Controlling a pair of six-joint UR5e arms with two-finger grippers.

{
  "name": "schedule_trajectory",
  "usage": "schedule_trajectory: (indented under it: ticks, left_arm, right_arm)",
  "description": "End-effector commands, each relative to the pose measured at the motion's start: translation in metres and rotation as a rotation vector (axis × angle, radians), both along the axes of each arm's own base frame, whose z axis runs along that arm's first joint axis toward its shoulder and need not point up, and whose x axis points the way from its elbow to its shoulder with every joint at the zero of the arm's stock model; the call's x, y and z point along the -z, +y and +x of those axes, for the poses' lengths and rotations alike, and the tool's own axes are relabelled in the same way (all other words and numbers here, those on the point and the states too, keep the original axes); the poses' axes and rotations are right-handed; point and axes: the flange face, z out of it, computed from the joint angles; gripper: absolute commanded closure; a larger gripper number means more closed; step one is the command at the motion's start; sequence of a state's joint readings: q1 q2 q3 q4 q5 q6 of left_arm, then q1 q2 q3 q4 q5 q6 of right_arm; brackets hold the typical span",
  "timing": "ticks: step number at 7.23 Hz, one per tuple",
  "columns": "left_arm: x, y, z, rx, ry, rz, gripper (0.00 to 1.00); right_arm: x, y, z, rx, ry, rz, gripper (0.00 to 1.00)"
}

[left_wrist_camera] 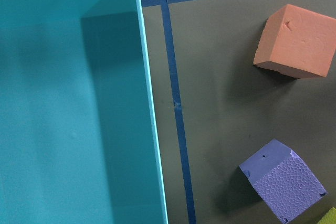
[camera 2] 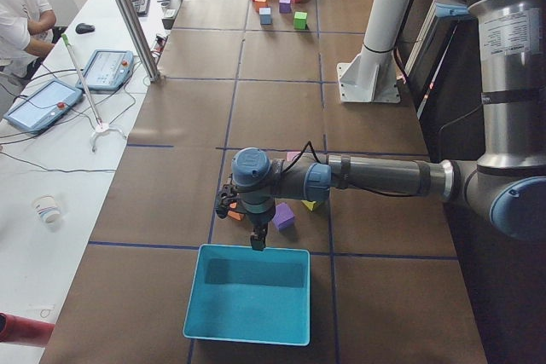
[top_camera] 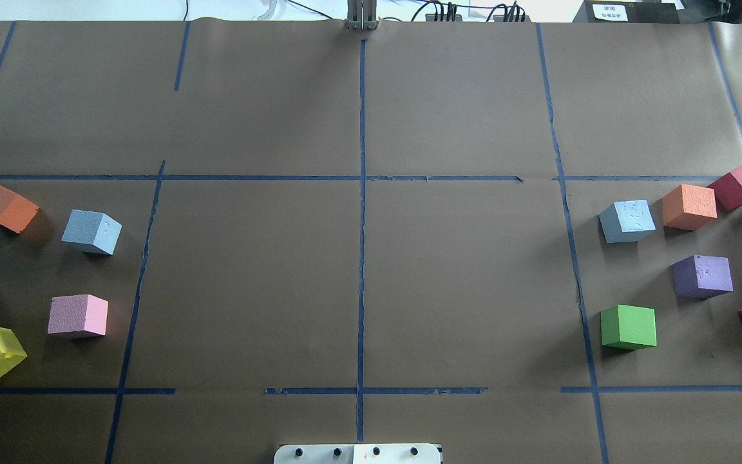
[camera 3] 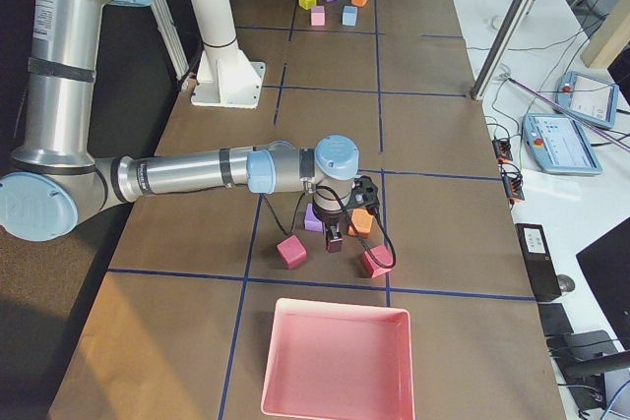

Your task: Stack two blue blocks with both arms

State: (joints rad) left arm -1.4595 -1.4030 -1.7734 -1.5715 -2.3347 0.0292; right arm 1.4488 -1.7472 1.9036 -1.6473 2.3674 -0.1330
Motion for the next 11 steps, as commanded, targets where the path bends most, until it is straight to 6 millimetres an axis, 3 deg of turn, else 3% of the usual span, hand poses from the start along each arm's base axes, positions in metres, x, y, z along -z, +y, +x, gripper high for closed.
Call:
schedule_trajectory:
  ticks: [1,2,3,5,6,7,9,11]
  left_arm:
    - [0.005,-0.001,0.0,0.002,0.001,0.009,0.0]
    - [0.006,0.002,0.0,0.0,0.0,0.003,0.0]
    - [0.006,0.003,0.0,0.0,0.0,0.003,0.0]
    - [0.006,0.004,0.0,0.0,0.0,0.003,0.0]
    - [0.006,0.004,0.0,0.0,0.001,0.005,0.0]
    - [0.006,0.004,0.0,0.0,0.001,0.005,0.0]
    - [0.007,0.005,0.0,0.0,0.002,0.005,0.0]
    - [0.007,0.005,0.0,0.0,0.002,0.006,0.0]
  right_arm:
    - [0.014,-0.009,-0.001,0.001,-0.005,0.03,0.0]
    - [0.02,-0.015,-0.015,0.016,-0.008,0.03,0.0]
    - [0.048,-0.035,-0.052,-0.018,-0.042,-0.022,0.0]
    - [0.1,-0.055,-0.133,-0.16,-0.076,-0.03,0.0]
    - [0.117,-0.056,-0.182,-0.221,-0.038,-0.033,0.0]
    - [0.115,-0.051,-0.227,-0.207,0.018,-0.011,0.0]
    - [0.099,-0.059,-0.255,-0.193,0.031,-0.002,0.0]
    - [0.085,-0.06,-0.261,-0.185,0.03,-0.002,0.0]
